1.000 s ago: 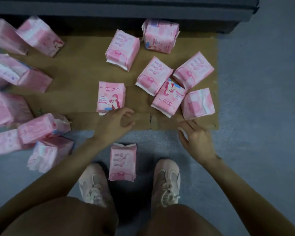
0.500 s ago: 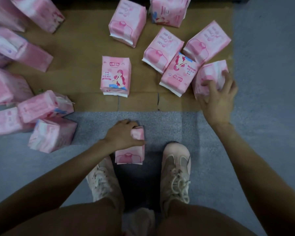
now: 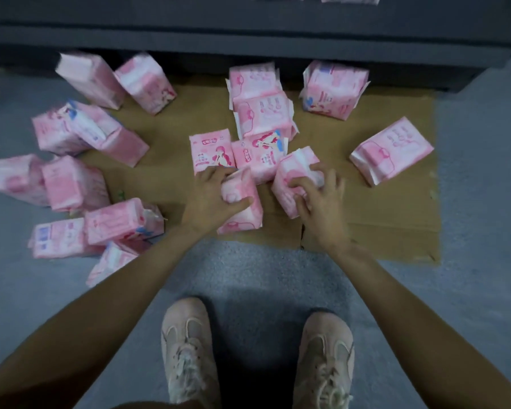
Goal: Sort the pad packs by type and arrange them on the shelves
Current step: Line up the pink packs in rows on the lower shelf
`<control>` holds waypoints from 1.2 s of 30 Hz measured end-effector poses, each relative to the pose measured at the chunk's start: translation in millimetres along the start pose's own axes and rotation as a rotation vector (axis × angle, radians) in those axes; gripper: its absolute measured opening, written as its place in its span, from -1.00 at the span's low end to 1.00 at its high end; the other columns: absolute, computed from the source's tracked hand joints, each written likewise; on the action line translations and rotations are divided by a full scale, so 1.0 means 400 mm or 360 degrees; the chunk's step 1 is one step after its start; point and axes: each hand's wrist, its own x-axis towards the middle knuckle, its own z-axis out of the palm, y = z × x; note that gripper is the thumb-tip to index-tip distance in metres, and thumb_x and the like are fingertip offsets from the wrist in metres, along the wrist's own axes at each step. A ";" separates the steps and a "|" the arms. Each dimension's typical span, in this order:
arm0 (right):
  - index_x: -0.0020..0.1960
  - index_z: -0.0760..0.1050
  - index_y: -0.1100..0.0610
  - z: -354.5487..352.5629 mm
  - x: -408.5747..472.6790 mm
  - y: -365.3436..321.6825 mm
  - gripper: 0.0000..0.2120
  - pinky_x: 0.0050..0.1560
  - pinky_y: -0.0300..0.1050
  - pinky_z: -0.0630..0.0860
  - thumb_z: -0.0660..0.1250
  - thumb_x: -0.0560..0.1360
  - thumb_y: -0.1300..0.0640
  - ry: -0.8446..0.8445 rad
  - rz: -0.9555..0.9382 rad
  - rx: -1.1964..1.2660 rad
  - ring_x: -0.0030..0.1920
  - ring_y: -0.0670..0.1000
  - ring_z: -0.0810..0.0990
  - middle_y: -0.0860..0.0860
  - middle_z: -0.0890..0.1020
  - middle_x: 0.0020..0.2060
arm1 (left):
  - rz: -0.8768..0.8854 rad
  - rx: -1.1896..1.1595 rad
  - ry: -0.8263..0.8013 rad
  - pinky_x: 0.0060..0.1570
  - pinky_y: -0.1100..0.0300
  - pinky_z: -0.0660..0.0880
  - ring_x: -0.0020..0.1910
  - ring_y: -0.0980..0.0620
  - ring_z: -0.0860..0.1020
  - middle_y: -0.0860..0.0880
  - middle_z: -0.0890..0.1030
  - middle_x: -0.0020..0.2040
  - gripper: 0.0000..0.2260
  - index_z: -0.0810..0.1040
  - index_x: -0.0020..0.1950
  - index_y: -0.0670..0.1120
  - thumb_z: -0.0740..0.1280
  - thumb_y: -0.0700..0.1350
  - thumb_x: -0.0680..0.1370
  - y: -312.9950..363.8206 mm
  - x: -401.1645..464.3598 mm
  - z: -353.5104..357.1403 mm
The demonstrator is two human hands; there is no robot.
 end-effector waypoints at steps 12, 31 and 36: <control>-0.13 0.54 0.15 -0.042 0.050 -0.055 -0.92 0.34 0.42 0.13 0.34 0.36 0.22 0.0036 -0.0403 -0.0379 0.35 0.33 0.26 0.21 0.51 0.21 | -0.0010 0.0414 -0.0159 0.31 0.04 0.28 0.37 -0.03 0.33 0.00 0.40 0.38 -0.18 0.32 0.45 0.07 0.15 0.47 0.29 -0.041 0.020 -0.059; 0.13 0.56 0.17 0.173 0.402 -0.538 -0.62 0.00 0.01 0.51 0.49 0.33 0.13 -0.0668 -0.1282 -0.0523 0.02 0.19 0.57 0.13 0.60 0.05 | -0.0444 0.0205 0.0385 -0.02 0.14 0.45 0.07 -0.08 0.56 -0.06 0.62 0.12 -0.69 0.56 0.22 -0.08 0.42 -0.11 0.49 -0.489 -0.098 -0.515; 0.30 0.45 0.19 0.195 0.580 -0.669 -0.65 0.09 0.07 0.43 0.26 0.53 0.15 -0.0540 -0.1175 -0.0546 0.14 0.22 0.50 0.18 0.54 0.18 | -0.0466 0.0088 0.0475 0.11 0.05 0.41 0.21 -0.14 0.48 -0.12 0.53 0.25 -0.61 0.46 0.34 -0.08 0.37 -0.06 0.52 -0.528 0.085 -0.574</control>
